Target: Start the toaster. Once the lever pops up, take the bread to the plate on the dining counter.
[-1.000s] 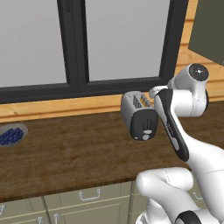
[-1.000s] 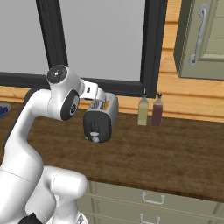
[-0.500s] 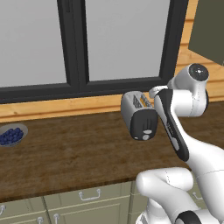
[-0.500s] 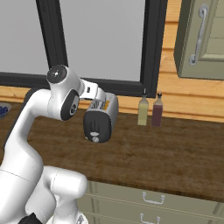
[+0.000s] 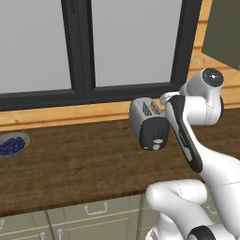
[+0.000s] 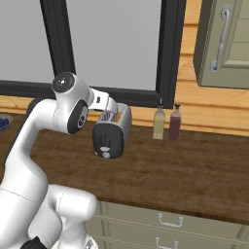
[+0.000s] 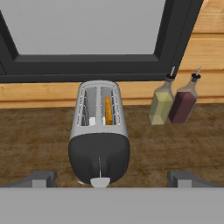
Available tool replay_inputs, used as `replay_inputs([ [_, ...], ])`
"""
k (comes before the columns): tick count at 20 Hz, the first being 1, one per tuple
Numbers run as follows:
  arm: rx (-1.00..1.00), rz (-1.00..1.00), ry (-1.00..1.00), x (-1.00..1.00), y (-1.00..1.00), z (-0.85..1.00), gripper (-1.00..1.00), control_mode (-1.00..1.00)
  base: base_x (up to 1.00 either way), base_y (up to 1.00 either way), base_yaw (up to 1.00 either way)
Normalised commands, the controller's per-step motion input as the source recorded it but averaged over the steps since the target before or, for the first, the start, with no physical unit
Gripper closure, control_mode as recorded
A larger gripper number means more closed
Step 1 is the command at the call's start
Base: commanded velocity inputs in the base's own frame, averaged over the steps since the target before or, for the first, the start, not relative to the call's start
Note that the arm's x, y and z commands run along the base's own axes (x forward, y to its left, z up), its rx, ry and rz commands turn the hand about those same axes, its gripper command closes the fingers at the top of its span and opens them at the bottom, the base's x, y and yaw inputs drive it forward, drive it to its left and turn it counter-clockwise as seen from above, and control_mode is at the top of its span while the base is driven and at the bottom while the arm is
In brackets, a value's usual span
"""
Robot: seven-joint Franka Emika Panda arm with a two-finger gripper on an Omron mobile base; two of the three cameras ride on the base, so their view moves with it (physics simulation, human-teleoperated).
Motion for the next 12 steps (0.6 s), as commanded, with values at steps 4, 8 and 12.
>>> replay_inputs([
  [4,0.0,0.0,0.0,0.0,0.0,0.0,-1.0,-1.0,0.0,0.0,0.0],
  [8,0.0,0.0,0.0,0.0,0.0,0.0,-1.0,-1.0,0.0,0.0,0.0],
  [12,0.0,0.0,0.0,0.0,0.0,0.0,-1.0,-1.0,0.0,0.0,0.0],
])
